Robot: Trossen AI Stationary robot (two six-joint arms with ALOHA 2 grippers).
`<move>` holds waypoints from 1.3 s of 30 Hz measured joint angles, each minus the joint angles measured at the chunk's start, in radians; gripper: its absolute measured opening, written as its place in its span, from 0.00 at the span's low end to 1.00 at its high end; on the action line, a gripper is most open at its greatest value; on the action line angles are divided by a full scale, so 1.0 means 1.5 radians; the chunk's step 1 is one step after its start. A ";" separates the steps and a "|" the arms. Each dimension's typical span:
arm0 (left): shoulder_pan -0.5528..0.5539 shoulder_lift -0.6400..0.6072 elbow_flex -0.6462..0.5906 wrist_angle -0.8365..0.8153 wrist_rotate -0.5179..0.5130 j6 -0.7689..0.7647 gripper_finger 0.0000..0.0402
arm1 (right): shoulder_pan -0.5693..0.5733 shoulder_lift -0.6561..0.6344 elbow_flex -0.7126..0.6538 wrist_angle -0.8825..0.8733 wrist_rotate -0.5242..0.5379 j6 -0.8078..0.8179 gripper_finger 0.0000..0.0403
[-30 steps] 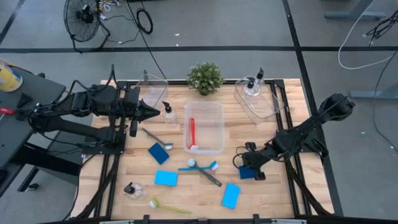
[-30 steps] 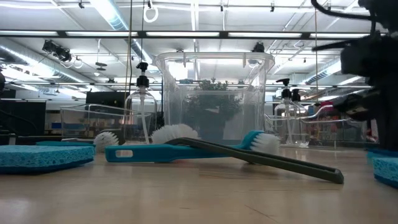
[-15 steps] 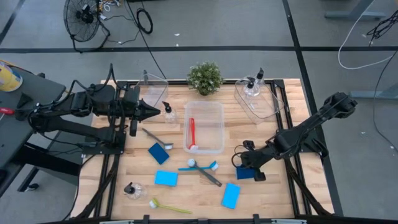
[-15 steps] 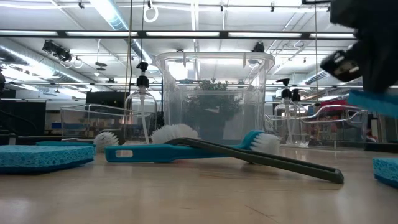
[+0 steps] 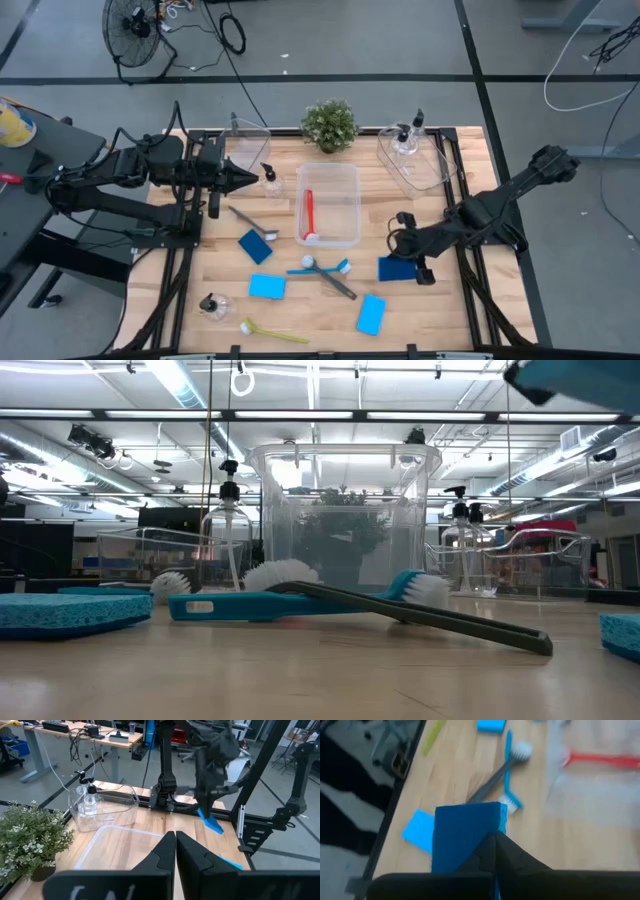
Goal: Pick & Place Kitchen Sink Supplies
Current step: Put the blue sponge in the left transparent bin
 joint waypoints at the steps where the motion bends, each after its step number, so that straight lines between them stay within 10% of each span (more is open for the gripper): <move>1: 0.000 0.000 0.000 0.000 0.000 0.000 0.04 | 0.000 -0.002 0.012 -0.003 0.012 0.000 0.00; 16: 0.000 0.000 0.000 0.044 -0.028 0.013 0.04 | -0.038 -0.004 0.096 0.065 0.192 -0.019 0.00; 39: 0.000 0.000 0.000 0.067 -0.029 0.025 0.04 | -0.264 -0.004 0.096 0.418 0.172 -0.224 0.00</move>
